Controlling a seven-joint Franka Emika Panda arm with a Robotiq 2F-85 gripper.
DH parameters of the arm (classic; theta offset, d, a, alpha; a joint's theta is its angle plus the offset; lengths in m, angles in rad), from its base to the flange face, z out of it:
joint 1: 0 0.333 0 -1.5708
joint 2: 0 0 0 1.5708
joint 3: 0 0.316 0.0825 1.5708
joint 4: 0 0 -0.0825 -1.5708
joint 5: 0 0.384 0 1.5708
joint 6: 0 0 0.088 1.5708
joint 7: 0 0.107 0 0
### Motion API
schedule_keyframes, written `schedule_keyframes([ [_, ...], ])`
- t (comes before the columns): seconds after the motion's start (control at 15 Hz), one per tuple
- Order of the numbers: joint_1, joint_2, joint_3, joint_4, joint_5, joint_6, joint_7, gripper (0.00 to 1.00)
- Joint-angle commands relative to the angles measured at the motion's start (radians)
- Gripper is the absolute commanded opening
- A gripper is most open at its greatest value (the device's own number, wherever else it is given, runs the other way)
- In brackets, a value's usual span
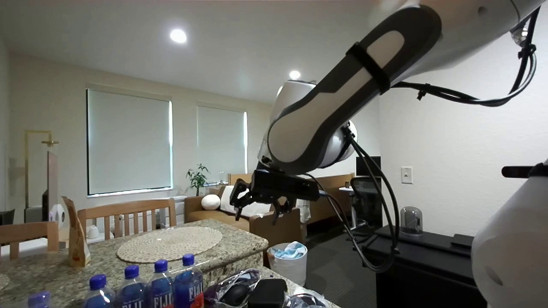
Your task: Remove the black object from the purse and put it on the counter
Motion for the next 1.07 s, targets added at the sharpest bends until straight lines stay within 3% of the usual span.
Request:
schedule_keyframes([
  [0.0, 0.015, 0.003, -0.014, 0.004, 0.011, -0.003, -0.016, 1.0],
  [0.4, 0.017, 0.016, -0.009, 0.008, 0.008, 0.007, -0.003, 1.0],
  [0.73, -0.065, 0.073, 0.038, 0.002, 0.033, 0.095, 0.214, 1.0],
  [1.0, -0.125, 0.2, 0.076, -0.023, 0.04, 0.258, 0.398, 1.0],
])
